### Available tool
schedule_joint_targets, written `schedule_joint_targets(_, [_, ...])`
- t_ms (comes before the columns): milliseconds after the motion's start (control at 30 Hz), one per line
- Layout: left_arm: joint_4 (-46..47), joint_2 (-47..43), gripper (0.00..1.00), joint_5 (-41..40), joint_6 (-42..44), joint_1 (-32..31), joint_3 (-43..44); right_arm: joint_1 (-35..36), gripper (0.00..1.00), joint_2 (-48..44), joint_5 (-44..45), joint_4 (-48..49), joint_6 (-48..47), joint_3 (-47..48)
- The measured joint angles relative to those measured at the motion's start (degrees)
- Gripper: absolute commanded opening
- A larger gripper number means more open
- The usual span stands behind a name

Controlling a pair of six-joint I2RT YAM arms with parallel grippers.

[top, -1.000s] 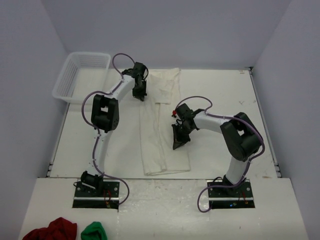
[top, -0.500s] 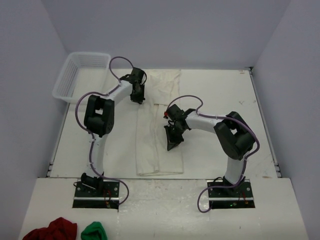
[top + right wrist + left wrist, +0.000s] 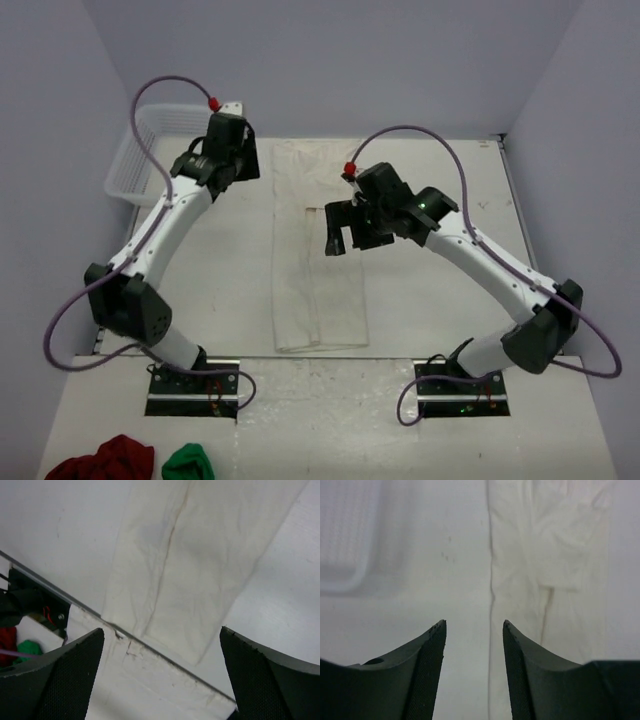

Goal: Fold and stack the t-shirts
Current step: Rotate the tshirt 90 degrees

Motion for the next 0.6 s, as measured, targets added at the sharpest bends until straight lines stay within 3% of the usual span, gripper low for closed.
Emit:
schedule_joint_targets(167, [0.5, -20.8, 0.52, 13.6, -6.6, -0.5, -27.5, -4.5, 0.99, -16.8, -3.3, -2.6, 3.5, -14.1])
schedule_joint_targets(300, [-3.6, -30.9, 0.52, 23.7, -10.6, -2.7, -46.0, -8.9, 0.99, -22.1, -8.2, -2.7, 6.4, -27.1])
schedule_joint_targets(533, [-2.5, -39.3, 0.54, 34.0, -12.4, -2.9, -54.3, -10.0, 0.99, -20.8, -18.8, 8.1, 12.9, -43.8])
schedule_joint_targets(600, [-0.7, -39.0, 0.54, 37.2, -12.3, -2.9, -57.1, -11.4, 0.93, -20.7, -21.7, 12.4, 14.8, -48.3])
